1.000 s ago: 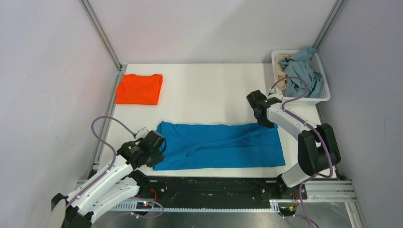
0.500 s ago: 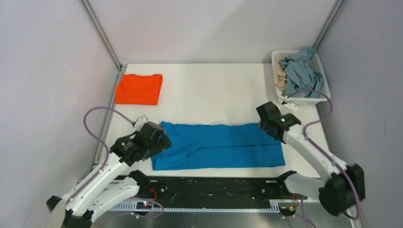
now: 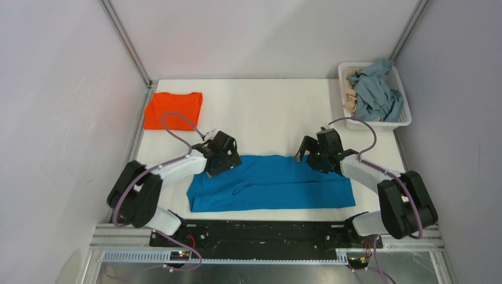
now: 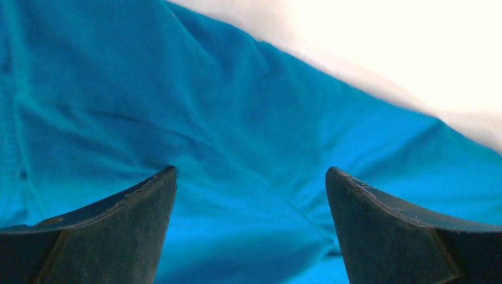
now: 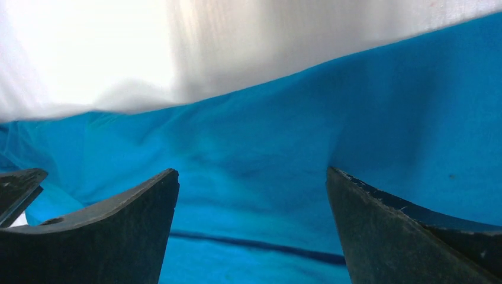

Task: Fold and stack the t-shirts
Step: Rotate the tshirt 85 degree

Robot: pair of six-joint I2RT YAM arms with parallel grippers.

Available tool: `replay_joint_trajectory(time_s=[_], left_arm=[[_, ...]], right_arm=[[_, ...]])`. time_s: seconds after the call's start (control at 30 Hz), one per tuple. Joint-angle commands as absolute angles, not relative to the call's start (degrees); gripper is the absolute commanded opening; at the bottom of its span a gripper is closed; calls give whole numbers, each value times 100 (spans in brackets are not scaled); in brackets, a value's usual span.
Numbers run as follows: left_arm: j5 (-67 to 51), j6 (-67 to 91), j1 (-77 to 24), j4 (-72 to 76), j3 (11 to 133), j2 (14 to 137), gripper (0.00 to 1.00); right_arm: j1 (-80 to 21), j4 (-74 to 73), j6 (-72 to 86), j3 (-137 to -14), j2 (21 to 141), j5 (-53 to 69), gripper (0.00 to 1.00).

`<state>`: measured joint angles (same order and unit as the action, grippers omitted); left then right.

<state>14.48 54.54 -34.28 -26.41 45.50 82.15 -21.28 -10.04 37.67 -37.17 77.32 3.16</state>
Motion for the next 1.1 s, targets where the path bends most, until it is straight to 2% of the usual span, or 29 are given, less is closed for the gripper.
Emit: replay_joint_trajectory(time_s=[0.0, 0.2, 0.33, 0.5, 0.63, 0.73, 0.83, 0.9, 0.97, 1.07], left_arm=[[1104, 5649, -3161, -1879, 4569, 8963, 100], [593, 5686, -3008, -1712, 5820, 10377, 100], [566, 5699, -2831, -1713, 7345, 11388, 100], [-437, 5968, -2391, -1712, 9780, 13053, 100], [-759, 6437, -2370, -1714, 11422, 14106, 100], [-1091, 6751, -2362, -1711, 12561, 14978, 100], [-939, 7192, -2348, -1685, 13805, 15589, 100], [-809, 7413, -2325, -1502, 14287, 16016, 100], [-679, 7551, -2309, -1167, 14382, 16138, 100], [-443, 7640, -2280, -861, 14260, 16169, 100]], right_arm=[[-1880, -503, 3852, -3638, 8049, 711, 98], [-1873, -691, 4070, -3259, 7780, 1099, 98], [-1973, -827, 4340, -2893, 7300, 1297, 98], [-2459, -841, 4617, -2635, 7081, 1762, 99], [-2992, 165, 4928, -2606, 7431, 2721, 99], [-3393, 1118, 5236, -2629, 7919, 2980, 99], [-3700, 1701, 5408, -2693, 8356, 3293, 99], [-3750, 1530, 5487, -2717, 8356, 3051, 99], [-3754, 886, 5496, -2778, 8145, 2282, 99], [-3819, -215, 5508, -2910, 7680, 446, 99]])
